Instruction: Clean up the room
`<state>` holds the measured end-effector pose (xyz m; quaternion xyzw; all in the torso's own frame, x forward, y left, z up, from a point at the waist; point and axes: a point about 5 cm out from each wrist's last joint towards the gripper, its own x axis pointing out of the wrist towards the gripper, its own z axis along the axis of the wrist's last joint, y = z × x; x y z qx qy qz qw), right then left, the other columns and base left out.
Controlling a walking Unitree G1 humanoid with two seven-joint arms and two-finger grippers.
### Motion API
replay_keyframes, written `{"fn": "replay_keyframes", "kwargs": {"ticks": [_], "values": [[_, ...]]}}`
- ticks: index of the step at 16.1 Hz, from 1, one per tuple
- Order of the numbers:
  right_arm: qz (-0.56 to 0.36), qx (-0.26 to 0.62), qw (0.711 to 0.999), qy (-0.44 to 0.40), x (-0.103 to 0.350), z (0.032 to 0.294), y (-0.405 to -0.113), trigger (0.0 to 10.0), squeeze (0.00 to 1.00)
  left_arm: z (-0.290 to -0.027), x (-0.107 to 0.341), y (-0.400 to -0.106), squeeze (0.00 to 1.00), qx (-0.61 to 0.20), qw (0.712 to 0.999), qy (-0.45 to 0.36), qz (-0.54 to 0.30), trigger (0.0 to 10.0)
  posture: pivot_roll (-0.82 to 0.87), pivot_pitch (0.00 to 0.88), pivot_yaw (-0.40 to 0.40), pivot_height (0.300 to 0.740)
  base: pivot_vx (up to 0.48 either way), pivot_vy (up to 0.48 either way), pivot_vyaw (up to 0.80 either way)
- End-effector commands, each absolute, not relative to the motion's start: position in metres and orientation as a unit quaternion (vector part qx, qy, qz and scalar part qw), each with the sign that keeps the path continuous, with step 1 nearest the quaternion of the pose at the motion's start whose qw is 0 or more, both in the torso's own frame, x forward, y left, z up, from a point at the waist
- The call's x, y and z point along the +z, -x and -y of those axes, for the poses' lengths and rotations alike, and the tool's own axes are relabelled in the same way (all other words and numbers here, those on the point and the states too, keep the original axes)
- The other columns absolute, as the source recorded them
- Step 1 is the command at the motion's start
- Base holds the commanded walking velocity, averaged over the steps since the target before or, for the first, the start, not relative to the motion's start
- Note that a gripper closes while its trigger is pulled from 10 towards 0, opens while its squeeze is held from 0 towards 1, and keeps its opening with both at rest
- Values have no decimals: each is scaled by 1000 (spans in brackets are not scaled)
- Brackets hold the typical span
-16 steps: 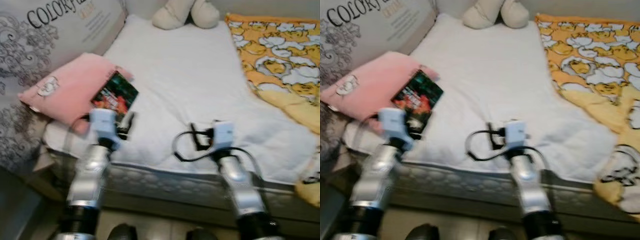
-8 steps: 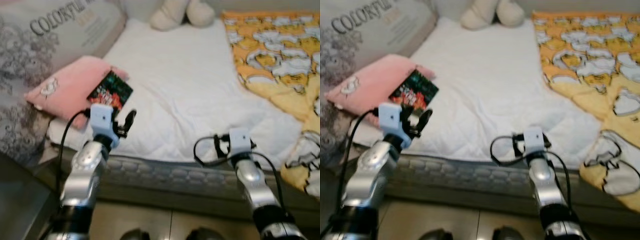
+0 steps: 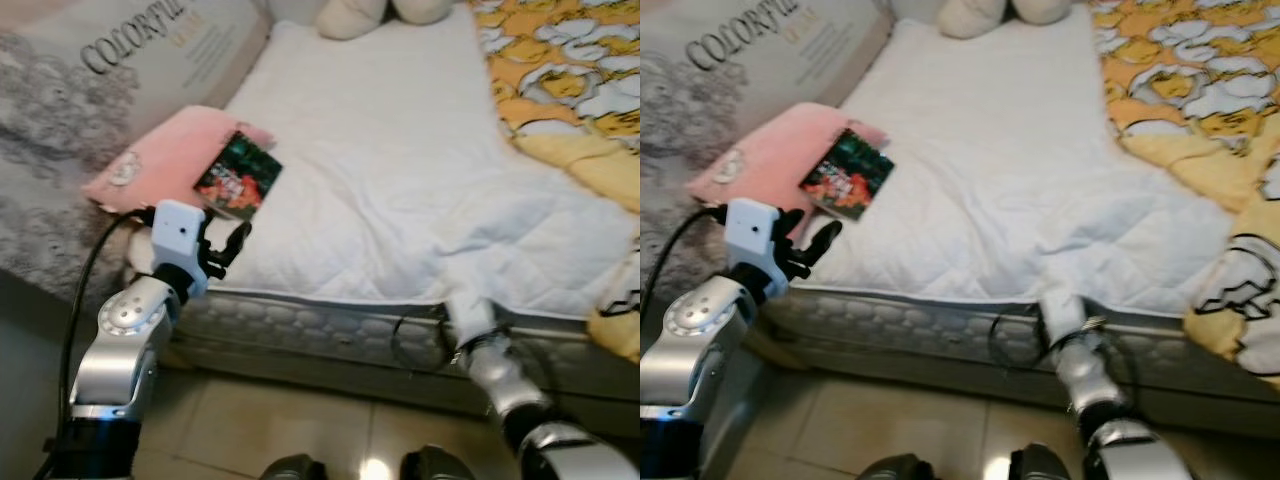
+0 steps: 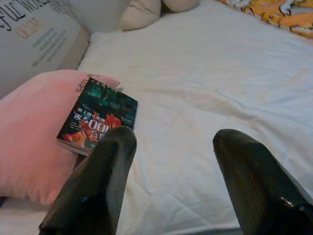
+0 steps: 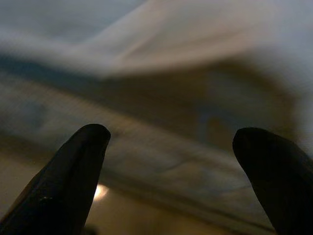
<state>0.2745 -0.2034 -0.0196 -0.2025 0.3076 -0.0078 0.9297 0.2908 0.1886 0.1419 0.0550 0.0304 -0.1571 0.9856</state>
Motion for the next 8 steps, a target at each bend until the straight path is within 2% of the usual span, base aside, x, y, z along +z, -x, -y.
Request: {"fn": "replay_keyframes", "kwargs": {"ticks": [1, 5, 6, 8], "values": [[-340, 5, 918, 202, -31, 202, -264, 10000, 0, -196, 149, -287, 0, -157, 985, -68, -34, 10000, 146, 96, 229, 703, 0, 0, 0], [-342, 44, 917, 203, -40, 189, -253, 10000, 0, -200, 154, -289, 0, -151, 986, -68, -29, 10000, 132, 82, 201, 703, 0, 0, 0], [-270, 48, 947, 167, -30, 171, -260, 10000, 0, -195, 154, -289, 0, -149, 986, -64, -20, 10000, 105, 57, 172, 703, 0, 0, 0], [-179, 38, 976, 120, -13, 152, -268, 10000, 0, -188, 151, -289, 0, -149, 988, -47, -16, 10000, 80, 29, 148, 703, 0, 0, 0]]}}
